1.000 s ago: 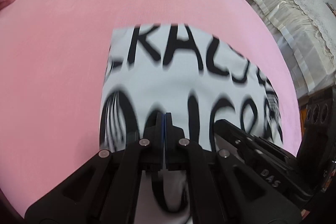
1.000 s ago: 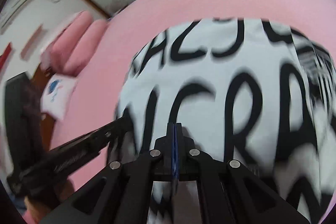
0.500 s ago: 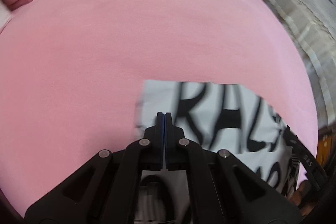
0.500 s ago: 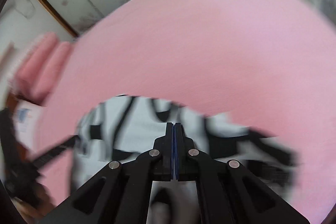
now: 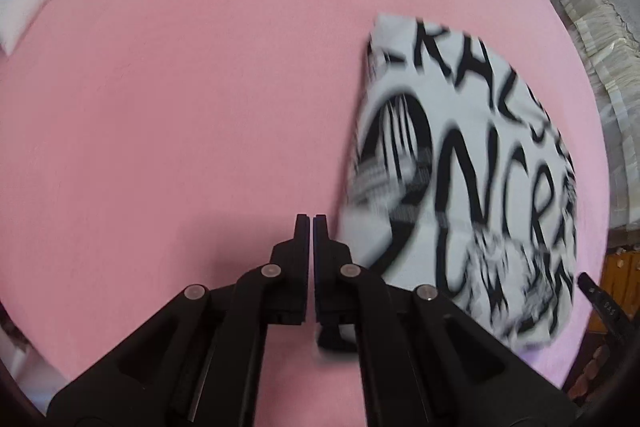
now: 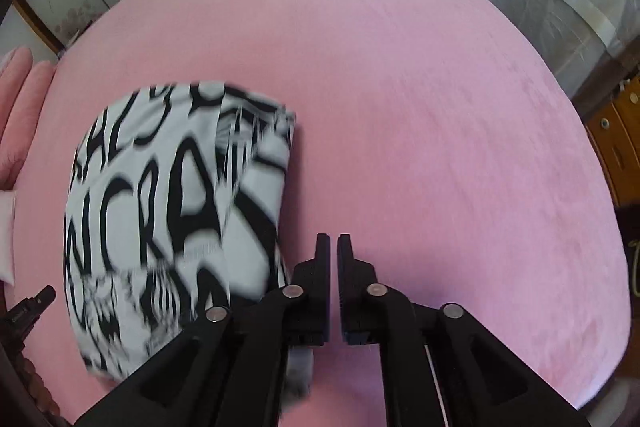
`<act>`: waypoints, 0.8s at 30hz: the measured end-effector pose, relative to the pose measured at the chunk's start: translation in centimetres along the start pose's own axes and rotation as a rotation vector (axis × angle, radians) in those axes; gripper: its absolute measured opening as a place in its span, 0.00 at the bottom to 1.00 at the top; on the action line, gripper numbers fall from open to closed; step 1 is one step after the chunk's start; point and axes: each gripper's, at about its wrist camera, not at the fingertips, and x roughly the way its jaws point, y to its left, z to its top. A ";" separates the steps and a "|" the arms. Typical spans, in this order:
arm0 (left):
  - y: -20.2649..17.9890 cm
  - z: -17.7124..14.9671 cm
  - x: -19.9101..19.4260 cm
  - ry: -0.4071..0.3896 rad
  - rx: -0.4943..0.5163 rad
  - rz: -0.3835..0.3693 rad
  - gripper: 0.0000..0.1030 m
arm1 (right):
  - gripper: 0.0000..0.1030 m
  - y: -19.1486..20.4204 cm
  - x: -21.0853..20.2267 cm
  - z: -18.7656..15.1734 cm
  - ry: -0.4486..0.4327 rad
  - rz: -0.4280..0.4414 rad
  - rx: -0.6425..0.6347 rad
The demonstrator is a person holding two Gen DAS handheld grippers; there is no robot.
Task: Fold large clothes
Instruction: 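Open both tools and position them at the bundle's edge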
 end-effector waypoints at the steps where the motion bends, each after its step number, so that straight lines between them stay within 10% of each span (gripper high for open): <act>1: 0.1 -0.8 -0.2 0.022 -0.008 -0.011 0.00 | 0.27 0.1 -0.6 -0.8 0.017 0.007 0.002; 8: -3.0 -8.0 -3.4 0.088 0.086 0.007 0.02 | 0.64 1.9 -4.3 -7.5 0.112 0.103 -0.075; 13: -5.6 -10.3 -7.3 0.031 0.128 0.018 0.64 | 0.80 3.5 -5.9 -9.7 0.164 0.159 -0.153; 24: -3.0 -10.2 -14.5 0.011 0.187 0.015 0.69 | 0.89 4.7 -10.2 -7.9 0.165 0.225 -0.111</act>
